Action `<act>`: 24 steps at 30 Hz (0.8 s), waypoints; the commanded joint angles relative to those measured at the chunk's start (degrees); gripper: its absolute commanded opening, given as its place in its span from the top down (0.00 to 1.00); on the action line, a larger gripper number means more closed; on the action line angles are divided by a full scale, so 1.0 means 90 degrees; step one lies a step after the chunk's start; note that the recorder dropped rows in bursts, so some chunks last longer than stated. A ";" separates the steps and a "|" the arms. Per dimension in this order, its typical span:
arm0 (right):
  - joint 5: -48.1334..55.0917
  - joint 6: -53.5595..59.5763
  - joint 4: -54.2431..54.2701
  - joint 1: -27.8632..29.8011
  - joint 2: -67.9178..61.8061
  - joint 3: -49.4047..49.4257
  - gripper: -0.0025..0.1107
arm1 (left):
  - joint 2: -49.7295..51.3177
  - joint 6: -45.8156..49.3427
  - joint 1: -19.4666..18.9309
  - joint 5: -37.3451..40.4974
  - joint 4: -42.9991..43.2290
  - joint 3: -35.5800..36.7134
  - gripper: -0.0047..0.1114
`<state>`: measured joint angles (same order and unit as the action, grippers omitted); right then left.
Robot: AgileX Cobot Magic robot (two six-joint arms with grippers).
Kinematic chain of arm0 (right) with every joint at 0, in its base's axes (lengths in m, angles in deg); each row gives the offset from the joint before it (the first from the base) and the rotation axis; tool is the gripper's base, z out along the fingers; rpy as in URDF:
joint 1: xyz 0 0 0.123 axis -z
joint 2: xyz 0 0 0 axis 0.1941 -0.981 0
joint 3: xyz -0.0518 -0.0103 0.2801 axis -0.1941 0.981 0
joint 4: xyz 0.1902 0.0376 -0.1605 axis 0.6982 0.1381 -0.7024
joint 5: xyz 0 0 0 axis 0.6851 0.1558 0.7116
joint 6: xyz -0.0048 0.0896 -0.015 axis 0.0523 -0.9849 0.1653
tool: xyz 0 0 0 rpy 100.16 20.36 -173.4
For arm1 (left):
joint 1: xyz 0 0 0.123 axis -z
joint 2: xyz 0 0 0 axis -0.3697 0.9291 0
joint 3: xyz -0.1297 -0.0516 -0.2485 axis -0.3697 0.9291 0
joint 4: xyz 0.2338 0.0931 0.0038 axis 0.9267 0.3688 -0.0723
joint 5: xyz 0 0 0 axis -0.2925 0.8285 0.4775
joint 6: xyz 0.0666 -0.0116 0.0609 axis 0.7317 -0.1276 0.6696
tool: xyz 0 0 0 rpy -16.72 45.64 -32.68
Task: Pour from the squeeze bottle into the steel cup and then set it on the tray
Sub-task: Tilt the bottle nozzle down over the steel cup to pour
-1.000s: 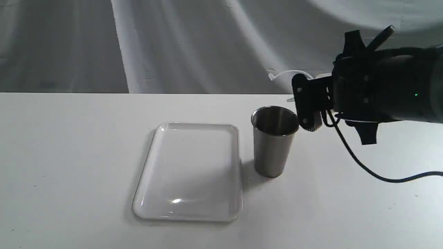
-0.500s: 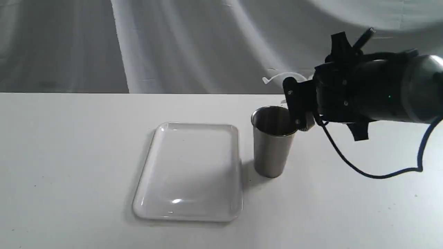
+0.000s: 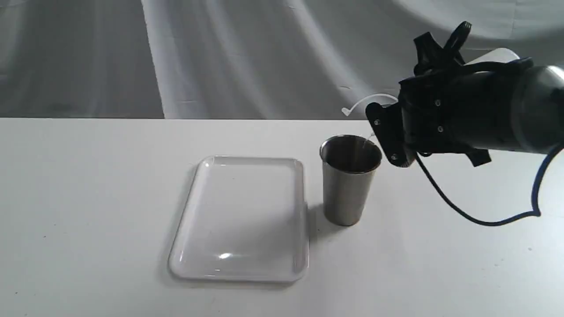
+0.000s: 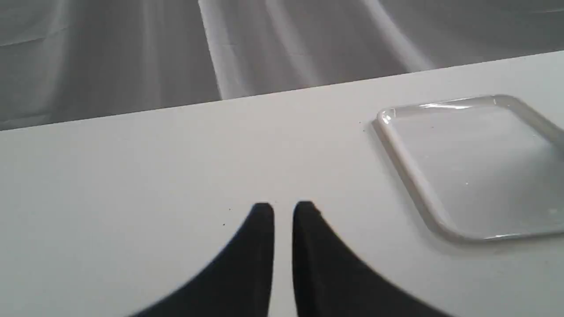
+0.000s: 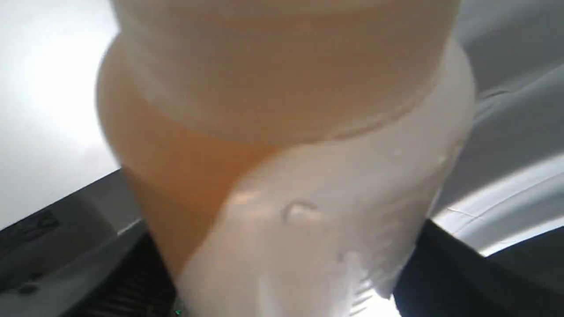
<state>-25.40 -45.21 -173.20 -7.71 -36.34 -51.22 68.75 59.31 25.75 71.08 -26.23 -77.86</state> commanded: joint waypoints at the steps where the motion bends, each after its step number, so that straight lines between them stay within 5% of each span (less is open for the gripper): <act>1: 0.0155 0.0206 -0.0393 -0.0059 0.0071 -0.0069 0.55 | -0.0032 -0.0011 0.0020 -0.0041 0.0018 0.0028 0.89; 24: 0.0228 0.1008 -0.0678 -0.0125 0.0071 -0.0069 0.55 | -0.0032 -0.0011 0.0020 -0.0041 0.0018 0.0028 0.89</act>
<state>-24.61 -36.63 -176.52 -8.76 -36.34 -51.22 68.75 59.31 25.75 71.08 -26.23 -77.86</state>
